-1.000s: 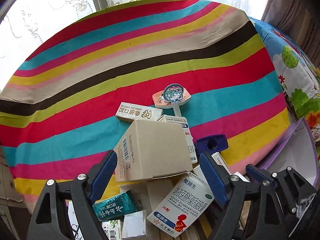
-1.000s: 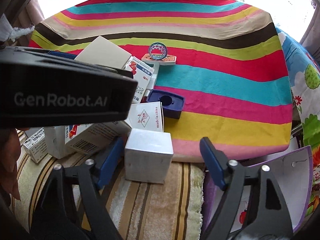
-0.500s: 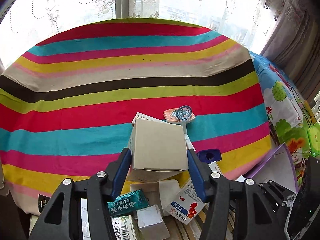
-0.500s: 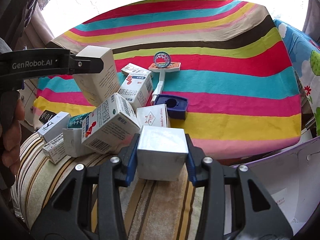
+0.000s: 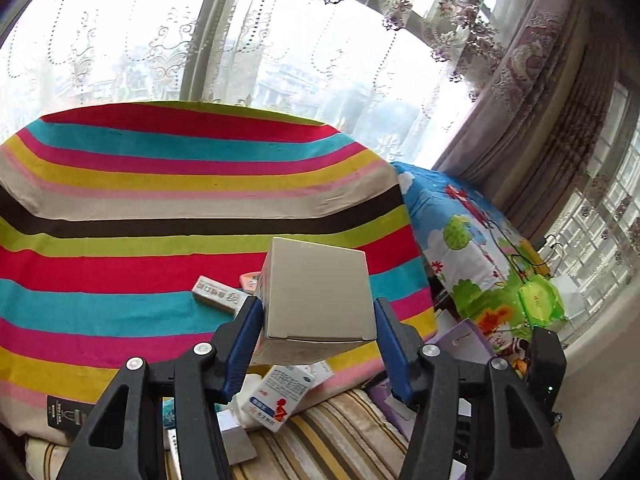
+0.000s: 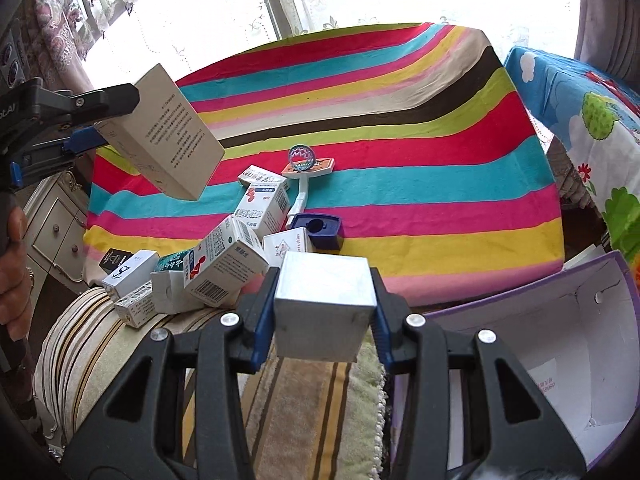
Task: Organize rigid objects
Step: 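Carry white cube with right tool while left tool lowers beige box into purple box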
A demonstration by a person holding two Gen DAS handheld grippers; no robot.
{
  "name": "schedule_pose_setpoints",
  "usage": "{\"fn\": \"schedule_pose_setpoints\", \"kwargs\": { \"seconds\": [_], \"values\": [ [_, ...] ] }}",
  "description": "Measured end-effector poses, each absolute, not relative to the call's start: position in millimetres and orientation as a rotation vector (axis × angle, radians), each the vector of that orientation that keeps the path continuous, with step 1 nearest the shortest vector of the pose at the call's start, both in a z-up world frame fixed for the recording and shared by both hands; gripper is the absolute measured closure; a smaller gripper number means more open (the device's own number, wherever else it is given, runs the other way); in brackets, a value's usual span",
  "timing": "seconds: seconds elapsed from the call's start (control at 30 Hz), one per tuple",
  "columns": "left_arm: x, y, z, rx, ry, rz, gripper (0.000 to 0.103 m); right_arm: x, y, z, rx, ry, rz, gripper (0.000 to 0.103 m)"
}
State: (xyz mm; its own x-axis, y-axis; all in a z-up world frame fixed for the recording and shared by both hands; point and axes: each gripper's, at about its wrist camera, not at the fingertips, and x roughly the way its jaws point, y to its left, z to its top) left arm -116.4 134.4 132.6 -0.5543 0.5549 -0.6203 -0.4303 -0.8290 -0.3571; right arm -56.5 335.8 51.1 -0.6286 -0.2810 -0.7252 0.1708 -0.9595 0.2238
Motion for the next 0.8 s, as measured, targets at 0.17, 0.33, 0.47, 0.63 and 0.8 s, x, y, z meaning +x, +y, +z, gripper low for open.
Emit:
{"fn": "schedule_pose_setpoints", "kwargs": {
  "seconds": [0.17,0.33,0.47,0.63,0.8],
  "values": [
    [-92,171,132,-0.977,-0.198,2.157,0.046,-30,392,67,1.205,-0.261,-2.721,0.057],
    [-76,217,107,-1.065,-0.181,1.97,0.046,3,456,69,1.24,-0.331,-2.845,0.057],
    [-65,252,72,-1.227,-0.202,1.808,0.046,30,503,64,1.286,-0.414,-2.92,0.057],
    [-58,290,9,-1.506,-0.303,1.596,0.046,51,538,54,1.319,-0.502,-2.961,0.057],
    [-47,320,-27,-1.651,-0.306,1.503,0.046,60,553,45,1.326,-0.558,-2.964,0.057]
  ]
}}
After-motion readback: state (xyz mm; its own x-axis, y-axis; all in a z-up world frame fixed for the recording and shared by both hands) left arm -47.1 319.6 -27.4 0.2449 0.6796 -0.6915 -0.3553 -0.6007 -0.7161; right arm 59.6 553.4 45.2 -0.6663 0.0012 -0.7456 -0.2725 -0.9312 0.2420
